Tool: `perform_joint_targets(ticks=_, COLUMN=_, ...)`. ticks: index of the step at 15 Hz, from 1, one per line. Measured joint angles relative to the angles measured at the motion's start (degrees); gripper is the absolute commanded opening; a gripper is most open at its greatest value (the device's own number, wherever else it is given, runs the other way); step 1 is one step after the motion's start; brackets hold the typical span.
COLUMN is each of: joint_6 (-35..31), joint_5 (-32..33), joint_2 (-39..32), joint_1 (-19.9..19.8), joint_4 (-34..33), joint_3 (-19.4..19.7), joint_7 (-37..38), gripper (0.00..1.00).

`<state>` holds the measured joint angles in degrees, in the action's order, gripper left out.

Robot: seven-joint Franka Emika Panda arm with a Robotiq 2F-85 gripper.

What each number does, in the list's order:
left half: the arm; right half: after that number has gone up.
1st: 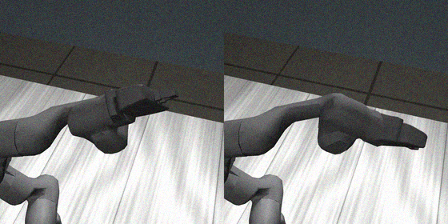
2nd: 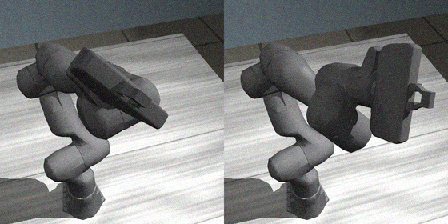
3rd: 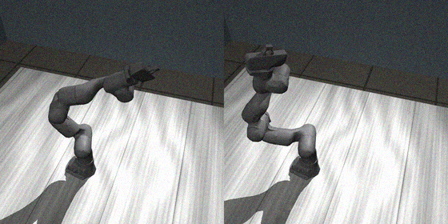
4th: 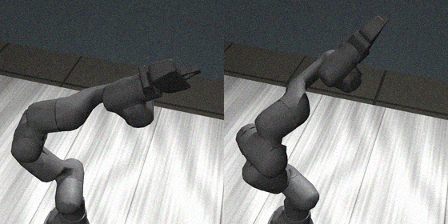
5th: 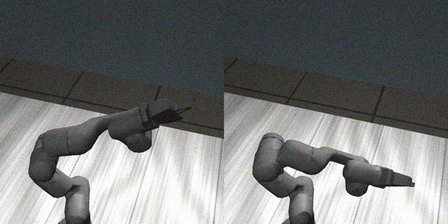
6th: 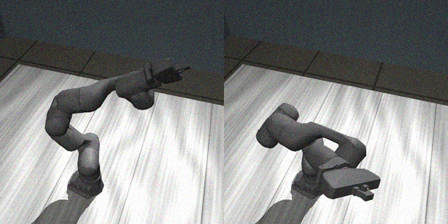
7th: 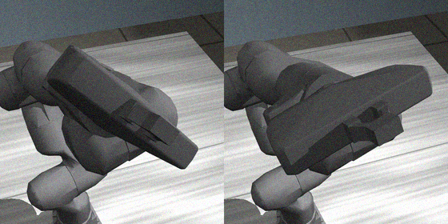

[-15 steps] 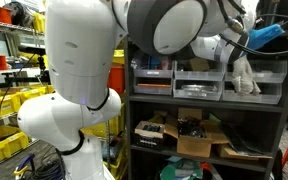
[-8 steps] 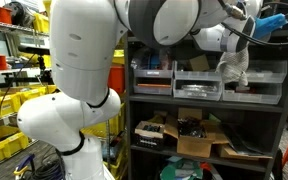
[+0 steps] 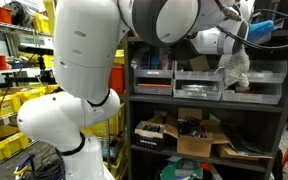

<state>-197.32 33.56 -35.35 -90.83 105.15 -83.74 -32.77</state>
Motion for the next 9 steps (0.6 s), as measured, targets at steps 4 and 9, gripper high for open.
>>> perform_joint_targets(ticks=4, joint_6=-0.1, joint_5=0.1, joint_2=0.0, joint_1=-0.1, joint_4=1.3, joint_3=-0.8, joint_7=0.0, gripper=0.01)
perform_joint_targets(ticks=9, joint_6=-0.5, joint_5=4.7, joint_2=0.0, joint_1=-1.6, joint_4=2.8, joint_3=-2.4, joint_7=2.3, gripper=0.01)
